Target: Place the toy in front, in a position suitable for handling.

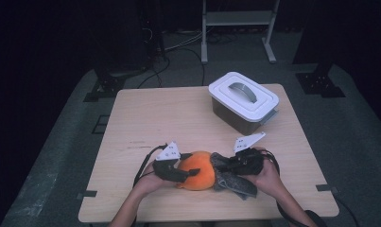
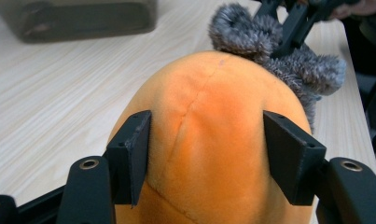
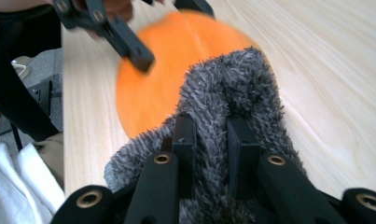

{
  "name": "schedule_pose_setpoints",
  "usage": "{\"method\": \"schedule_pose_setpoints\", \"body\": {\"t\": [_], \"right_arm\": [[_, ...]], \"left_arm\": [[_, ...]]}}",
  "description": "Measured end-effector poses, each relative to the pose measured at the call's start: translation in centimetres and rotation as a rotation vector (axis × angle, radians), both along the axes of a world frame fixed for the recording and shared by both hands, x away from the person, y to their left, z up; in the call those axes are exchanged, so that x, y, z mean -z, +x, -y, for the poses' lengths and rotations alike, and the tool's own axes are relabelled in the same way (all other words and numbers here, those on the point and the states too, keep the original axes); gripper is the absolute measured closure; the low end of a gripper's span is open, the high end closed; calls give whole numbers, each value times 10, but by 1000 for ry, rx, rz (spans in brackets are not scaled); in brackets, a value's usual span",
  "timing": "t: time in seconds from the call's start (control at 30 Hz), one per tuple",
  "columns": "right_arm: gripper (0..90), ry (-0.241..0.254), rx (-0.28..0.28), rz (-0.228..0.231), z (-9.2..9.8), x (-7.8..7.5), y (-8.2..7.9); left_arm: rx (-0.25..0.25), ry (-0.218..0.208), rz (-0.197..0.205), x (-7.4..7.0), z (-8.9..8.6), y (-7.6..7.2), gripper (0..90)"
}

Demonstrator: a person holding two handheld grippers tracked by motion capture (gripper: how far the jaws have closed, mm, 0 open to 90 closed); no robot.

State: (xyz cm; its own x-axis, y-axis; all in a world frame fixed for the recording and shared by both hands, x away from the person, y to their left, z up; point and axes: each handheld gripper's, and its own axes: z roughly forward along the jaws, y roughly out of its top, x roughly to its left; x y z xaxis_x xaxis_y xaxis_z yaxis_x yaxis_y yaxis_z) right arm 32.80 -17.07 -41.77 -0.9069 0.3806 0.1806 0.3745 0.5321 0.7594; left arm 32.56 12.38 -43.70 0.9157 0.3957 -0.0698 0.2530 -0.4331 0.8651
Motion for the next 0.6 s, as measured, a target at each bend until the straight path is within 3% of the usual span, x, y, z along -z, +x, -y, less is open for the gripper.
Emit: {"method": "schedule_pose_setpoints", "body": {"t": [0.1, 0.2, 0.33, 0.47, 0.6], "right_arm": [[754, -22, 13, -14, 3, 5, 3], [758, -38, 25, 0, 2, 2, 2], [757, 21, -11, 29, -3, -7, -8], [756, -12, -36, 29, -11, -1, -9], [758, -32, 3, 4, -3, 3, -2]], "left_arm": [[-10, -18, -11, 2, -3, 2, 359], [-23, -22, -12, 2, -4, 3, 348], [-64, -52, -37, 4, -9, 7, 330], [-67, -47, -39, 4, -9, 8, 322], [-84, -52, -50, 4, -11, 10, 322]]}}
